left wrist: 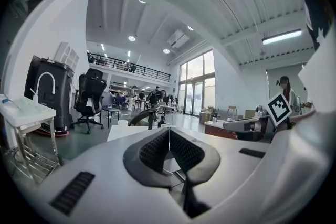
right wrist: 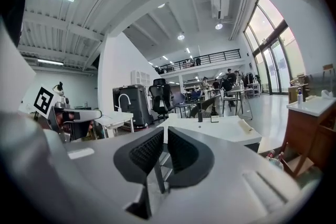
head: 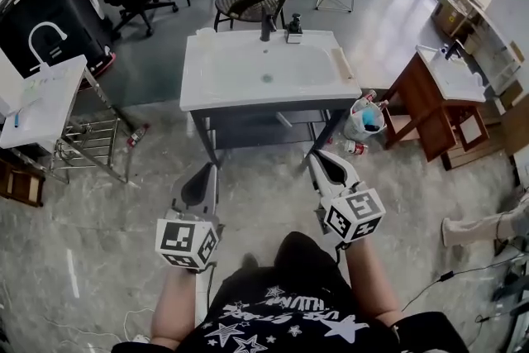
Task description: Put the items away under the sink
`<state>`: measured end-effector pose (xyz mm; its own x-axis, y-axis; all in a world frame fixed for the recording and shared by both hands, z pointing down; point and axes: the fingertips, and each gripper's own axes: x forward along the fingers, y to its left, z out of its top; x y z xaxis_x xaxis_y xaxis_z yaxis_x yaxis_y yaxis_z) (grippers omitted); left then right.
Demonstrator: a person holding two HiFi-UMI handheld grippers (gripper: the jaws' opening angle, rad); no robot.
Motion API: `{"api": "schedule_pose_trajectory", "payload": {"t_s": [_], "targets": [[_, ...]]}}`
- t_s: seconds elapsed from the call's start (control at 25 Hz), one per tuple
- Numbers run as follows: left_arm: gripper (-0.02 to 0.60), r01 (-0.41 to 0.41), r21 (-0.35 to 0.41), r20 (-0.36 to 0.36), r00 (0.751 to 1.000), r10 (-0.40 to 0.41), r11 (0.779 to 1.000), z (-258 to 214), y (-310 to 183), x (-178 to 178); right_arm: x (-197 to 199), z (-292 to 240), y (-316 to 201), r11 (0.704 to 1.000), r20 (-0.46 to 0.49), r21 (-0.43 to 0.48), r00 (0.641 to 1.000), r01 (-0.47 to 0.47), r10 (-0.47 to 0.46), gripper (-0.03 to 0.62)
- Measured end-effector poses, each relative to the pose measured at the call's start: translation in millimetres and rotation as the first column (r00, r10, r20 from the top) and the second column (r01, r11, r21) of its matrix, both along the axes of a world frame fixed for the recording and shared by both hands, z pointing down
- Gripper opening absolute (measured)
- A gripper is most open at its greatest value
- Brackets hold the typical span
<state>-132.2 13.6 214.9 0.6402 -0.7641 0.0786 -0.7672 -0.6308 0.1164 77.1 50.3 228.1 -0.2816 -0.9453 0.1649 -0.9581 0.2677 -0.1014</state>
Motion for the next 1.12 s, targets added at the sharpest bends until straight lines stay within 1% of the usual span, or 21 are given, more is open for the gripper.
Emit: {"api": "schedule_pose_trajectory", "payload": {"t_s": [0.12, 0.28, 0.48, 0.64, 0.8, 0.92, 1.12], "targets": [[0.012, -0.002, -0.01, 0.034, 0.999, 0.002, 1.0, 14, -5, 4, 6, 10, -3, 0.999, -0.004, -0.032, 1.0, -0.01, 0.01, 0.005], [0.012, 0.0, -0.026, 0.049, 0.999, 0.002, 1.0, 28, -19, 15, 19, 17, -28, 0.999, 0.048, -0.031, 0.999, -0.008, 0.01, 0.005], [0.012, 0.051, -0.029, 0.07, 0.996, -0.049, 0.998, 26, -54, 26, 31, 17, -77, 0.998, 0.089, -0.022, 0.995, 0.05, -0.048, 0.005], [0.012, 0.078, -0.027, 0.093, 0.993, -0.075, 0.997, 25, -90, 45, 49, 19, -122, 0.996, 0.105, -0.022, 0.991, 0.084, -0.081, 0.005], [0.012, 0.126, -0.038, 0.096, 0.988, -0.122, 0.991, 31, -123, 65, 71, 23, -163, 0.994, 0.115, -0.027, 0.989, 0.102, -0.098, 0.006], [0.012, 0.144, -0.036, 0.101, 0.985, -0.14, 0.989, 33, -144, 80, 86, 22, -188, 0.992, 0.122, -0.023, 0.986, 0.121, -0.117, 0.006], [0.012, 0.18, -0.055, 0.105, 0.979, -0.174, 0.982, 36, -171, 99, 104, 25, -223, 0.986, 0.132, -0.032, 0.979, 0.164, -0.158, 0.008]]}}
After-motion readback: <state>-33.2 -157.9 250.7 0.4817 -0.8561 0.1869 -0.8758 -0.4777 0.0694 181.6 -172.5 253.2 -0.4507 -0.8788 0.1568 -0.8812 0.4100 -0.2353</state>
